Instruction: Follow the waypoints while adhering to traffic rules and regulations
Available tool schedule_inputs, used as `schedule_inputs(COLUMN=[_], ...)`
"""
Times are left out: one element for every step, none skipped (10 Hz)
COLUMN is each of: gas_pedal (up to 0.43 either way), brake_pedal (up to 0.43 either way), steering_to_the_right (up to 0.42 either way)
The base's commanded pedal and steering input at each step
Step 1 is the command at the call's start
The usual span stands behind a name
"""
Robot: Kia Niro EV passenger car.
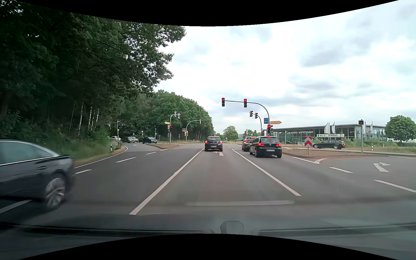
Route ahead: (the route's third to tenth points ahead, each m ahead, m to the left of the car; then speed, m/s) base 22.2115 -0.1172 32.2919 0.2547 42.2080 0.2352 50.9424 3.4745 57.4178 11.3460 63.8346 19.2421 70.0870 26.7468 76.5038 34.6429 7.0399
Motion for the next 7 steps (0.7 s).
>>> schedule_inputs(gas_pedal=[0.000, 0.000, 0.000, 0.000, 0.000, 0.000, 0.000], brake_pedal=[0.085, 0.073, 0.067, 0.067, 0.067, 0.067, 0.067], steering_to_the_right=[0.000, 0.002, 0.002, 0.002, 0.002, 0.003, 0.004])
